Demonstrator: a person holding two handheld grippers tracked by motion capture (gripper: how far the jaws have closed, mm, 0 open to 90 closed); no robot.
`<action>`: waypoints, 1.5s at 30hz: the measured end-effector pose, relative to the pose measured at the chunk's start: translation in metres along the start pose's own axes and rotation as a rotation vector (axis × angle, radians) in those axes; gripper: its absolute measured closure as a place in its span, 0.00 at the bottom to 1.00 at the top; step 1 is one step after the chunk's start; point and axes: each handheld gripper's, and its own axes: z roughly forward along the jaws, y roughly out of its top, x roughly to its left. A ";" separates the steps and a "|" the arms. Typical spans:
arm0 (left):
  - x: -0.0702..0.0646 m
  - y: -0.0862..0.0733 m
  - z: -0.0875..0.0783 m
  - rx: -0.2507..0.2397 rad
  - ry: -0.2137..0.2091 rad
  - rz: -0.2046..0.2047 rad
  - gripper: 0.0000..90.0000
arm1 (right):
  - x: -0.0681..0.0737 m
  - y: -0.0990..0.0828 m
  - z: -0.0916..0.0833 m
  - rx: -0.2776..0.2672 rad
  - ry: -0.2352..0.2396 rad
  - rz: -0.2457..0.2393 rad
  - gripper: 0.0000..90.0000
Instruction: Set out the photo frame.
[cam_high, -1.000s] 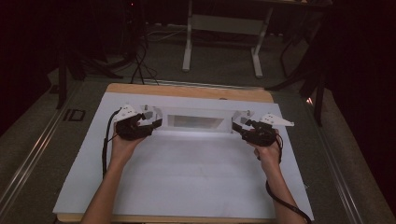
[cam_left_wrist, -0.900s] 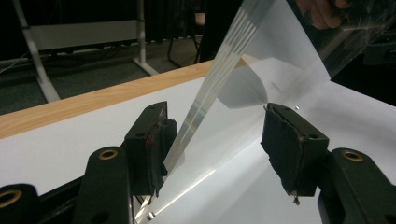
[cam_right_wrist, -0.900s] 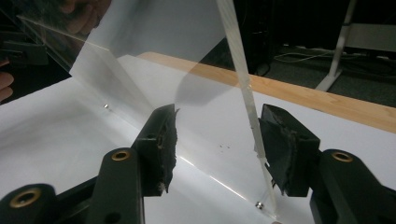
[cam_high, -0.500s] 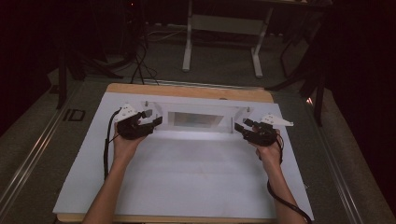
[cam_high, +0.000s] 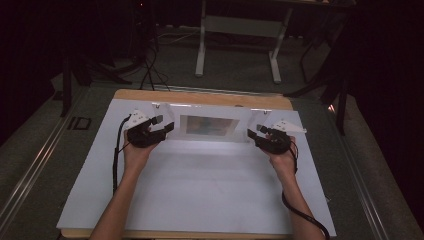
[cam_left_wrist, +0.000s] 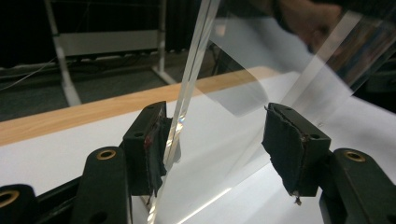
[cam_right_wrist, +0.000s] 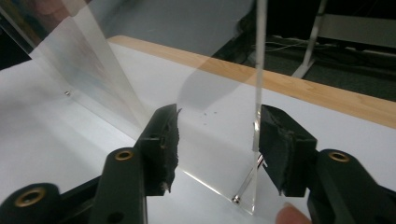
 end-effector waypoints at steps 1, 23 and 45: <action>0.001 -0.002 0.002 0.010 0.008 0.000 0.46 | 0.000 0.001 0.001 0.000 -0.007 -0.004 0.56; 0.009 -0.005 0.022 0.009 0.047 -0.048 0.47 | -0.008 0.007 0.014 0.023 -0.033 -0.017 0.61; 0.020 0.005 0.039 0.046 0.063 -0.068 0.48 | -0.019 0.017 0.032 0.068 -0.055 -0.009 0.62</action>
